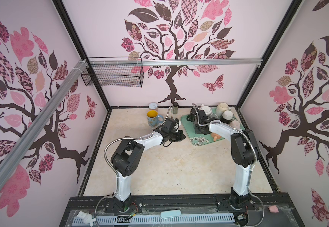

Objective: Turn the mug right side up
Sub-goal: 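Grasp the grey mug with the right gripper and lift it off the tray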

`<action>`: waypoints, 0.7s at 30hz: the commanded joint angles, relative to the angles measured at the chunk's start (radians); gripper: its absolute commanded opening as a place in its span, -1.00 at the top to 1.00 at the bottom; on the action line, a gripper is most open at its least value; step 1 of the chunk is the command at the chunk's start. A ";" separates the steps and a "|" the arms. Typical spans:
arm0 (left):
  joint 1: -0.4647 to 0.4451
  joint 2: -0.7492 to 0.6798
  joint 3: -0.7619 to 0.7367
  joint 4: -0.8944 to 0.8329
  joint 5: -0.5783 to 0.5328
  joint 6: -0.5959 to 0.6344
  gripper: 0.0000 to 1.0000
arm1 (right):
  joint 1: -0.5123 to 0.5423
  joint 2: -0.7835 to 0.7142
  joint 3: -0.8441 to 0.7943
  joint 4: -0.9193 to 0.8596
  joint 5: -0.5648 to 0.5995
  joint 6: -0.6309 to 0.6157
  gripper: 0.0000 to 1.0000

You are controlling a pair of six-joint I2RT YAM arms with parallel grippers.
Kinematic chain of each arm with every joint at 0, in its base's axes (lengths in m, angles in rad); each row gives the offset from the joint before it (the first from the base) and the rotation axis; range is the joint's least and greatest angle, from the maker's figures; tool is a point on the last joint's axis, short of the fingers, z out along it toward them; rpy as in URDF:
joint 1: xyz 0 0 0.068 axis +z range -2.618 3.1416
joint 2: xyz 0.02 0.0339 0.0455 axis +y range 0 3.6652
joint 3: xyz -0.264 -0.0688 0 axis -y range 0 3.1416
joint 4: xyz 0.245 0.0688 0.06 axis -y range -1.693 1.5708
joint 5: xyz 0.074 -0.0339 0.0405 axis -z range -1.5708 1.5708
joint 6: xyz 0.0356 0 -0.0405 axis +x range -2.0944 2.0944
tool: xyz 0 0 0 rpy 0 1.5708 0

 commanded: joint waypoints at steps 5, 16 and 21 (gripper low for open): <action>-0.003 -0.019 -0.004 0.020 0.008 -0.006 0.77 | -0.028 0.000 0.071 -0.009 0.001 -0.025 0.07; -0.005 -0.015 -0.010 0.015 0.011 -0.015 0.76 | -0.032 0.040 0.109 -0.002 -0.031 -0.052 0.49; -0.005 -0.029 -0.013 0.014 0.007 -0.014 0.76 | -0.032 -0.019 0.070 0.037 -0.062 -0.063 0.98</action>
